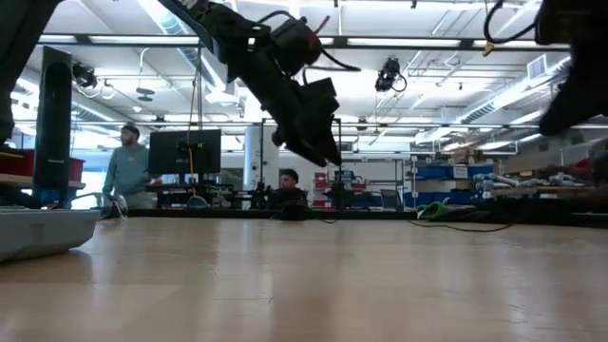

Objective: Coil cords
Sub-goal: Uncoil the black wire from the spool

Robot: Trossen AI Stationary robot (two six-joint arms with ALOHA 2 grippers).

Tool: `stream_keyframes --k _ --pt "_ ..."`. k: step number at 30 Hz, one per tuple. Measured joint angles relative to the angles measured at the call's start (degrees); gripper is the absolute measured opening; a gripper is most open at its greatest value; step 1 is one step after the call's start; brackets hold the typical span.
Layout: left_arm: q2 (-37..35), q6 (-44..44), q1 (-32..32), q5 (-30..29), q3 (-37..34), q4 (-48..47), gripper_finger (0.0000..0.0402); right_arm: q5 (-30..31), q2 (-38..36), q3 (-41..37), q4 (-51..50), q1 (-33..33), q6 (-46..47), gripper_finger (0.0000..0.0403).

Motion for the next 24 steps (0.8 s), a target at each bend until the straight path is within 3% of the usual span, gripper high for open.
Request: stream_keyframes --k 6,16,24 --pt "-0.6 1.1 2.9 -2.3 -0.2 0.6 0.0300 8.3 0.0 0.0 4.3 -2.9 -8.9 0.0098" --pt "-0.5 2.1 10.4 -5.0 -0.2 0.3 0.0300 9.4 8.3 0.0 16.4 -12.6 -24.8 0.0209" --pt "0.6 2.3 16.0 -8.7 -0.2 0.0 0.0300 9.5 15.9 0.0 27.5 -17.7 -33.7 0.0252"
